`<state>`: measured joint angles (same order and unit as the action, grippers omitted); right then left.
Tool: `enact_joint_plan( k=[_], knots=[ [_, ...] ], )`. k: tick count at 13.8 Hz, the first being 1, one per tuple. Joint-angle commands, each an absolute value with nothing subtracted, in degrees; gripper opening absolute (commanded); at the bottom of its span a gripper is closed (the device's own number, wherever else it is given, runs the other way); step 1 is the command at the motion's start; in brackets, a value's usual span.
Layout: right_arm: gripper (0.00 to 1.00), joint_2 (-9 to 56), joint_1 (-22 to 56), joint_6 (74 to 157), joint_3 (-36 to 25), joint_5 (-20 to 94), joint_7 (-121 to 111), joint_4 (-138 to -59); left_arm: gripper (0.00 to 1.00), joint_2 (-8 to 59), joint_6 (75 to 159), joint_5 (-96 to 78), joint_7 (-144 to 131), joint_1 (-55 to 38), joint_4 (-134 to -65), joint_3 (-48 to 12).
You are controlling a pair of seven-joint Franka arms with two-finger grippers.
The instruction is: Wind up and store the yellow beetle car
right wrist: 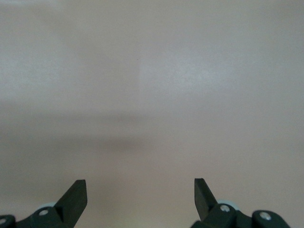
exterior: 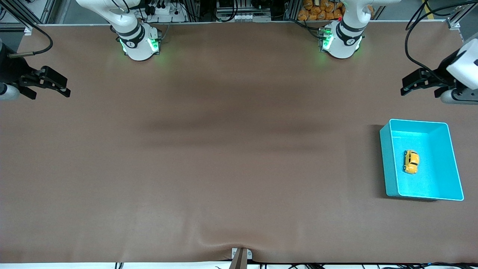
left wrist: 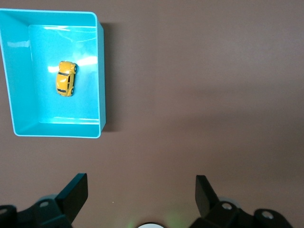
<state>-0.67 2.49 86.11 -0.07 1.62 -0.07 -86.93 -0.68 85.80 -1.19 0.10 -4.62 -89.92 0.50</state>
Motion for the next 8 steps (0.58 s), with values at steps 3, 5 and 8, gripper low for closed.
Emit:
enact_joint_plan(
  k=[3, 5, 8],
  knots=[
    [1.0, -0.6, 2.9, 83.4, 0.3, 2.0, -0.3, -86.4, 1.0, 0.6, 83.9, -1.5, -0.1, -4.8, -87.5, 1.3],
    [1.0, -0.6, 2.9, 83.0, 0.3, 2.1, -0.6, -86.4, 1.0, 0.6, 84.0, -1.4, -1.9, -4.7, -87.5, 1.2],
    [1.0, -0.5, 2.8, 83.1, 0.2, 1.8, -0.7, -86.4, 1.0, 0.6, 84.0, -1.4, -1.8, -4.6, -87.5, 1.2]
  ],
)
